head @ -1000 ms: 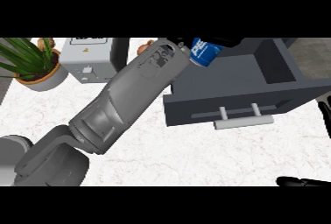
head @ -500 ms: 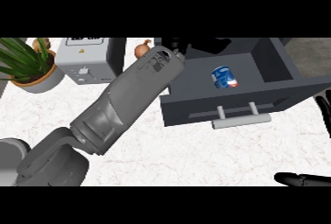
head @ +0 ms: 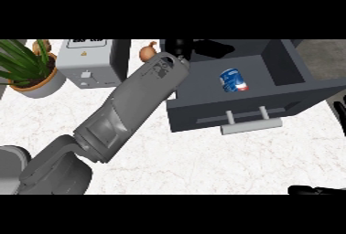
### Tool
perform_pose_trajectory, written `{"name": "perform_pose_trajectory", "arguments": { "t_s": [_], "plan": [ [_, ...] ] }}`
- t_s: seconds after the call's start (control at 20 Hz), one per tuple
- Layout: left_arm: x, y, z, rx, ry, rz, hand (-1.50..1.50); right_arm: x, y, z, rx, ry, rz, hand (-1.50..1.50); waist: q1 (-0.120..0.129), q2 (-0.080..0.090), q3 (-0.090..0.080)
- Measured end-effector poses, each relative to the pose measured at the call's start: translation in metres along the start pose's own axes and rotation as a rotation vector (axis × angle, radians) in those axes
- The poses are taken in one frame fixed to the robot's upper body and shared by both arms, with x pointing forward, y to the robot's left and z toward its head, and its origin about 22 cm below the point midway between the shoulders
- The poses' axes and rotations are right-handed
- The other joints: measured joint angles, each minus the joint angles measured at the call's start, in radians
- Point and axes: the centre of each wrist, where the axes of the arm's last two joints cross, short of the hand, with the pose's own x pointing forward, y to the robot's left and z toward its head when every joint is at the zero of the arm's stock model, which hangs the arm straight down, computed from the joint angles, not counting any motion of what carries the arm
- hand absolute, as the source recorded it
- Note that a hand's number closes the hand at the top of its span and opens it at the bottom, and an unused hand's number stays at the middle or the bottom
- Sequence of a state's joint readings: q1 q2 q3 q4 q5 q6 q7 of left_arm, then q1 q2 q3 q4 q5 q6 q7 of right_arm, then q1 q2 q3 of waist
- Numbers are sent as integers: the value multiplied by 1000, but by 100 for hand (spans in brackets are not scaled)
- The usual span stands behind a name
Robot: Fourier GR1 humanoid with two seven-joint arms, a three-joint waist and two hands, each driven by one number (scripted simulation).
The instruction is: Pick up the can, place it into the drawer and close the drawer
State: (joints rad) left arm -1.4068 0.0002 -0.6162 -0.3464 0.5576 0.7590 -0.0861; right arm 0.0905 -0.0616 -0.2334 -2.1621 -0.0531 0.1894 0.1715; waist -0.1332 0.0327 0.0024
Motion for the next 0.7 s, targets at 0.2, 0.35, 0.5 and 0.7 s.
{"name": "perform_pose_trajectory", "arguments": {
  "t_s": [0.2, 0.35, 0.5, 0.7],
  "plan": [
    [1, -3, 4, 13, 11, 32, -150, 9, -4, 0, 14, -49, 107, -150, 4, -4, 0],
    [4, -3, 4, 18, 28, 61, -150, 13, -7, 1, 38, -89, 189, -150, 5, -3, 0],
    [11, -5, 4, 19, 24, 84, -150, 19, -5, -3, 63, -131, 268, -150, 13, -4, 0],
    [18, -6, 5, 23, 20, 130, -150, 23, 2, -8, 94, -173, 354, -150, 26, -5, -1]
  ]
}}
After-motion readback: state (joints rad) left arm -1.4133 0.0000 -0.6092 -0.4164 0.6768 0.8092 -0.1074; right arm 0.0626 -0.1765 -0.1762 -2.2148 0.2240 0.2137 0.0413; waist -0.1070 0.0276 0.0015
